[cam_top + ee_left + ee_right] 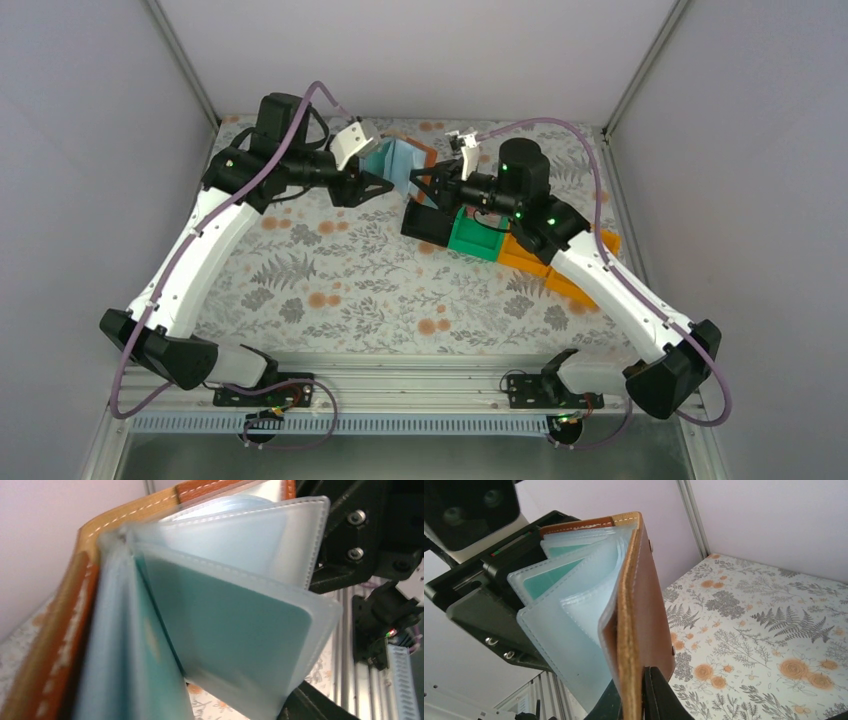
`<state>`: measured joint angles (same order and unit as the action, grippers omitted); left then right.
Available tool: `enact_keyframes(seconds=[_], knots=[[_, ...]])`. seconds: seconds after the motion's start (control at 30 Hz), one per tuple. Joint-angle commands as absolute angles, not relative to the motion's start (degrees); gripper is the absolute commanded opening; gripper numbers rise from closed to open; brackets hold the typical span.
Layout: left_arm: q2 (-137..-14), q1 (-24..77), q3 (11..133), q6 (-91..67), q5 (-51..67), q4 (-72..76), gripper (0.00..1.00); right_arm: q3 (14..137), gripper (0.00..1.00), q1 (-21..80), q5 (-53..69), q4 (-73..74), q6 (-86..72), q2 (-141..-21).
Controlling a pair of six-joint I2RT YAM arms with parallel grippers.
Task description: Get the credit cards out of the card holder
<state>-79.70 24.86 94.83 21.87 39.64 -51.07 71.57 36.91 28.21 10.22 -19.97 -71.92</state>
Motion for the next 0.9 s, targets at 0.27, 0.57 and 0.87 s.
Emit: enact_keyframes(seconds=[0.27,0.57,0.87], knots=[[-77.9,22.4,96.3,24.1,45.7,-54.2,0.14,71.7,0.04,36.2,36.0,9.3,-15.0,-67.5],[-76.7,20.9,96.5,26.7,51.3,-59.5,0.02,71.3,0.23,31.6,35.6,15.0,-10.4,-65.3],[-77.4,21.0,92.6,16.8,21.2,-51.2,0.02,76.4,0.37,29.5,19.2,26.1,-10.7,-61.7]])
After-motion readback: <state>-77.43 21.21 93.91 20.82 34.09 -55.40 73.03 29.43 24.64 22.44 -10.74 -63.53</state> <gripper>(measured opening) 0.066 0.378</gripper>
